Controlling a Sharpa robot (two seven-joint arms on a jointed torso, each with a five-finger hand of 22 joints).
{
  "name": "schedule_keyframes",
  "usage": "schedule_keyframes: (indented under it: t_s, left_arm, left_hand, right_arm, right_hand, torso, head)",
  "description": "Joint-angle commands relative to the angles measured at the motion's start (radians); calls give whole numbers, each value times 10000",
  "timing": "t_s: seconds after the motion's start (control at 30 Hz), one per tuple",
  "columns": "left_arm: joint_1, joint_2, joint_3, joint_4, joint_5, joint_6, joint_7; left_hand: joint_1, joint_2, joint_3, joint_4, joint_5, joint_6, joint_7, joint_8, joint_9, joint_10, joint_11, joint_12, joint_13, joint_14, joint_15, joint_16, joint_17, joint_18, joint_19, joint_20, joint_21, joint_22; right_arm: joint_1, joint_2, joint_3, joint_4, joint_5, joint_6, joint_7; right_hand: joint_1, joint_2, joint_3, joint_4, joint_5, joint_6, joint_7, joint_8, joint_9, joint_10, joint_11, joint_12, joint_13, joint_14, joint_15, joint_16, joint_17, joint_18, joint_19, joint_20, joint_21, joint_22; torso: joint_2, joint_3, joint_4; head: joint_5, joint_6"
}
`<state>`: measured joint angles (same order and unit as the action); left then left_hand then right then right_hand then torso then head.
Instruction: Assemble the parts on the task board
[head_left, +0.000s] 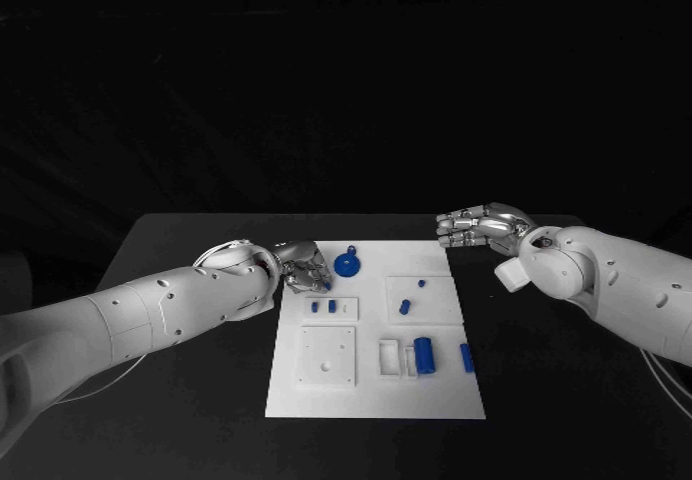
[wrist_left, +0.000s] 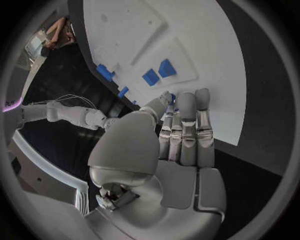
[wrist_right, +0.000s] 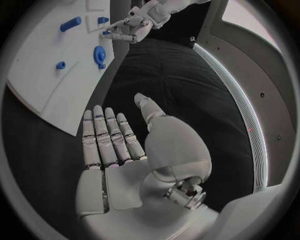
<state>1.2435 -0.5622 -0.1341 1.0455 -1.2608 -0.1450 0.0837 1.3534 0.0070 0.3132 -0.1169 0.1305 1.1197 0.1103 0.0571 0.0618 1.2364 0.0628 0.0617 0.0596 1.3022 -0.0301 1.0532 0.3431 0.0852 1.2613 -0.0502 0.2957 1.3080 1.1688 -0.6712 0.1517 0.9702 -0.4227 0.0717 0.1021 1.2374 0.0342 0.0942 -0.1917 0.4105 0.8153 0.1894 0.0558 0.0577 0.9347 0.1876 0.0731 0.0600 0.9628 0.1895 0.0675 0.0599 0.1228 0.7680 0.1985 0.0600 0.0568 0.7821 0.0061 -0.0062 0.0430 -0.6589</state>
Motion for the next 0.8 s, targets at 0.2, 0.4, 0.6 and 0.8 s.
schedule_keyframes:
  t_s: [0.2, 0.4, 0.6, 0.8]
  left_arm:
    - [-29, 61, -10, 4, 52, 158, 37]
    - [-30, 62, -17, 3, -13, 170, 27]
    - [-30, 74, -47, 19, -701, 152, -93]
    - [-29, 65, -93, 42, -1231, 223, -234]
  left_hand:
    - [73, -18, 43, -4, -56, -79, 9, 51, 12, -56, -3, -27, -5, -42, 39, -42, -13, 194, 28, 55, -28, 184]
    - [86, -21, 49, -26, -53, -80, 13, 47, 10, -50, -2, -26, -5, -44, 39, -40, -15, 195, 27, 54, -23, 189]
    - [88, -22, 33, -36, -60, -17, -4, 53, 14, 18, -25, -24, -4, -37, 28, -10, -3, 191, 29, 49, -8, 195]
    - [114, -47, 9, -81, -5, 56, -19, 53, 14, 95, -50, -23, -3, -49, 12, 27, 11, 176, 14, 32, 25, 204]
  right_arm:
    - [-3, 20, 6, 1, -48, 110, 119]
    - [-3, 21, 6, -4, -48, 113, 118]
    - [-3, 24, 6, -7, -47, 119, 117]
    - [-3, 17, 6, -7, -46, 117, 115]
  right_hand:
    - [-73, 0, 7, 35, 21, 31, -10, 12, 11, 11, 14, -21, -14, 2, -20, -19, 9, -40, -19, -27, -8, 2]
    - [-73, 0, 7, 35, 21, 31, -10, 12, 11, 11, 14, -21, -14, 2, -20, -19, 9, -40, -19, -27, -8, 2]
    - [-73, 0, 7, 35, 21, 31, -10, 12, 11, 11, 14, -21, -14, 2, -20, -19, 9, -40, -19, -27, -8, 2]
    - [-73, 0, 7, 35, 21, 31, -10, 12, 11, 11, 14, -21, -14, 2, -20, -19, 9, -40, -19, -27, -8, 2]
  torso:
    - [0, -2, 3]
    - [-1, -2, 9]
    - [-3, -8, 16]
    - [-2, -11, 10]
  head:
    - [-18, -16]
    - [-22, -25]
    - [-29, -38]
    - [-20, -58]
